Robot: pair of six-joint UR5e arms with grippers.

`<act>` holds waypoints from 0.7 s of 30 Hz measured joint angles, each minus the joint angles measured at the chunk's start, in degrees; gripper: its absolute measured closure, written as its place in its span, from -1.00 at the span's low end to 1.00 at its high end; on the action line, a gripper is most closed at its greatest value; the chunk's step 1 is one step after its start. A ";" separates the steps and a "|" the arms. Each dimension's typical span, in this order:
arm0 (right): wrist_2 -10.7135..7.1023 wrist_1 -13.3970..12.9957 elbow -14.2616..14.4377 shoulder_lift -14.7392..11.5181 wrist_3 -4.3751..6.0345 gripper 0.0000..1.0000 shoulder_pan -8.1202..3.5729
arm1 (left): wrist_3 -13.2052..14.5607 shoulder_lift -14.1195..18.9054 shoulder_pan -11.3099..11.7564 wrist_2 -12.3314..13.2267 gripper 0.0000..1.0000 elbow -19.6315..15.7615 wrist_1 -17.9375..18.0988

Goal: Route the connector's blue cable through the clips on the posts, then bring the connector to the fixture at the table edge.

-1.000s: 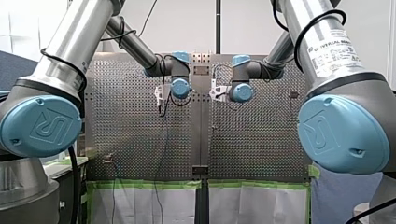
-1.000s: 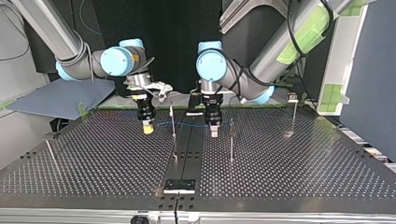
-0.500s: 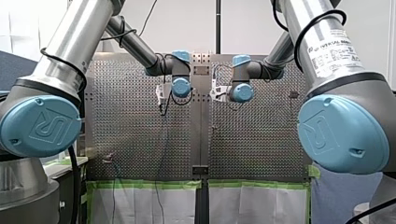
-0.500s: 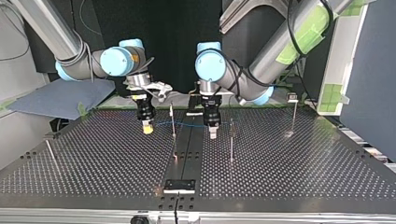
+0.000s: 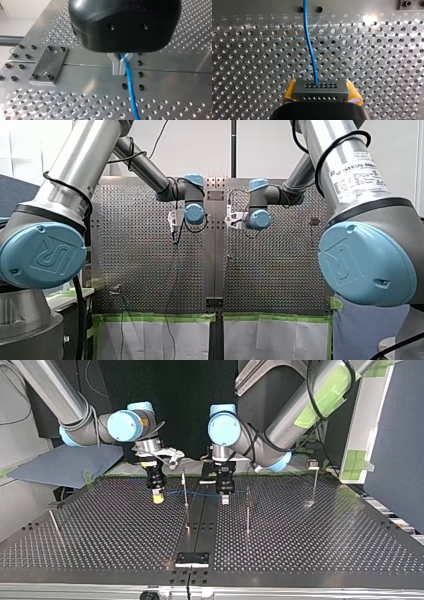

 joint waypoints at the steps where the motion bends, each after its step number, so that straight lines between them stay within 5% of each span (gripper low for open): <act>1: 0.00 0.00 0.00 0.00 0.00 1.00 -0.01 | -0.05 0.00 0.00 0.01 1.00 0.00 -0.03; 21: 0.01 1.23 0.01 0.01 -0.09 1.00 -0.12 | 0.59 0.01 -2.32 -1.18 1.00 -2.79 2.66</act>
